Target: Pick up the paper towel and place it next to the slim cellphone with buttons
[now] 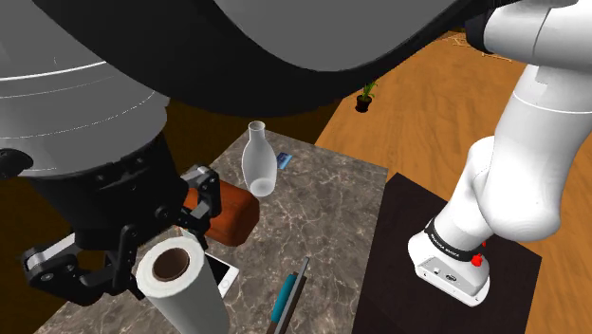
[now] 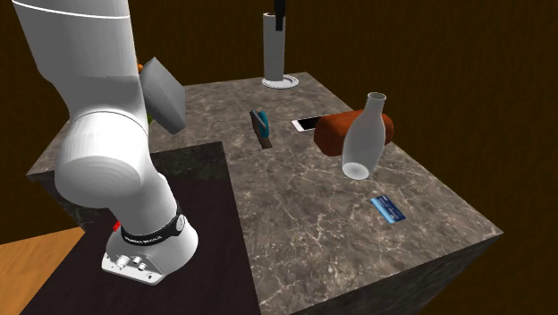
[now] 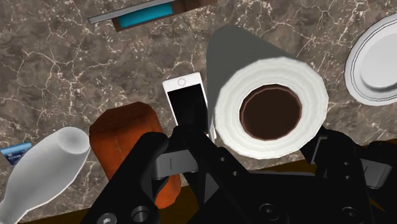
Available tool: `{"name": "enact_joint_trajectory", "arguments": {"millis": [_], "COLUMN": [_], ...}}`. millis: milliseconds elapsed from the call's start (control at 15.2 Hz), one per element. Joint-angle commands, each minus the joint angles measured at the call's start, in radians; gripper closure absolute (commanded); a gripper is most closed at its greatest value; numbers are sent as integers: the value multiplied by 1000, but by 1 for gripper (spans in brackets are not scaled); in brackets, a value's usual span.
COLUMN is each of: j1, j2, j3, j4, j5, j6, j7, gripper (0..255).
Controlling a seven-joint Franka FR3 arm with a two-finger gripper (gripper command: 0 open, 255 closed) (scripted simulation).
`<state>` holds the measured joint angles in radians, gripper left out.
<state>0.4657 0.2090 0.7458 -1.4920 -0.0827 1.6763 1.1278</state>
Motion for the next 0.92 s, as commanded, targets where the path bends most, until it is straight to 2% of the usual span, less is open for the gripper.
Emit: {"name": "enact_joint_trajectory", "arguments": {"millis": [0,858], "j1": [-4,-18], "j2": [-5,-9], "j3": [-1,-7], "j4": [-31,-211], "j5": [3,4], "j6": [28,204], "j7": [-2,-8], "gripper": [255,255]}}
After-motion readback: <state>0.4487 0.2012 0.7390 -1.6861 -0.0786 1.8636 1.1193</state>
